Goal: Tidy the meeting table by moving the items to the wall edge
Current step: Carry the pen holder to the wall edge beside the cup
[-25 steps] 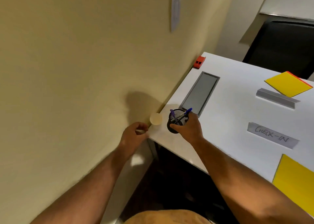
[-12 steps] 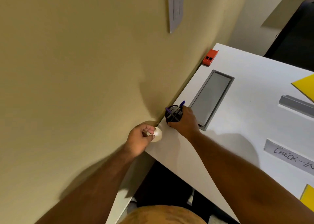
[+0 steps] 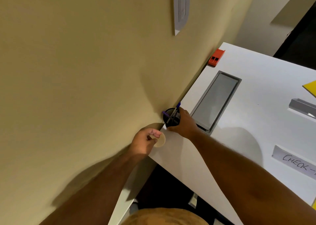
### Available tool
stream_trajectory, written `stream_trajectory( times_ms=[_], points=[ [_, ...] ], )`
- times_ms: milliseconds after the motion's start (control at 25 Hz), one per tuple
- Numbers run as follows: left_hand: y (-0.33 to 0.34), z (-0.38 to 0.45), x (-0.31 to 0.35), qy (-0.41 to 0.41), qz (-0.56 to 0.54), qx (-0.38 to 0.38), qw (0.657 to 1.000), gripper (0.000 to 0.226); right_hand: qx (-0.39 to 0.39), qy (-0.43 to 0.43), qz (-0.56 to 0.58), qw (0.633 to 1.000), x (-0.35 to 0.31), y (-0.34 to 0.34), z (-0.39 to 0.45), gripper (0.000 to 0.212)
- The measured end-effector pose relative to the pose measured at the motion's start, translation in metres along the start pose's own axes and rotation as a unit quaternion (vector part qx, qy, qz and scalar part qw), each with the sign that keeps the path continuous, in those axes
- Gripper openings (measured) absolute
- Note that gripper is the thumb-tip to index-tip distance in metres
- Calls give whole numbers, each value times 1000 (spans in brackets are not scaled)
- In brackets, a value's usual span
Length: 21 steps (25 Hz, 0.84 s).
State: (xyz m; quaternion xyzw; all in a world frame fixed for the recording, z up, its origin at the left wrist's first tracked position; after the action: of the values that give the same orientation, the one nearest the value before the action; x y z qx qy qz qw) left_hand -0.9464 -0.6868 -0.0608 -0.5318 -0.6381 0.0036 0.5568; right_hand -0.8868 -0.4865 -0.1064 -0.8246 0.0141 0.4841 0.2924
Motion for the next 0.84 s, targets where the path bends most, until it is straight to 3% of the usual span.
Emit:
stream_trajectory(
  times_ms=[280,560,840],
  points=[
    [17,-10,2,-44,-19,-42,998,25,72,12,75,995,25,-13,-41,122],
    [12,-46,33,21,-14,-22,999,20,151,13,56,987,33,-29,-132,98],
    [21,-118,35,47,-123,-20,991,25,212,37,42,976,34,-26,-255,87]
  ],
)
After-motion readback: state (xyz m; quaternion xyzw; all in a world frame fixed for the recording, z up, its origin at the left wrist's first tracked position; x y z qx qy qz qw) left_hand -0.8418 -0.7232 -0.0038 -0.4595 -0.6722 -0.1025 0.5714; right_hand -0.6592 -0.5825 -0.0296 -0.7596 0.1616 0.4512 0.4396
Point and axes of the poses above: each hand's wrist, its own z-axis towards the middle knuckle, its own y-axis out of the palm, x = y × z, the point moved 8 cm from there along z, towards the middle knuckle, and after that the axes turned 7 degrees about z, right-handed, at the moved point
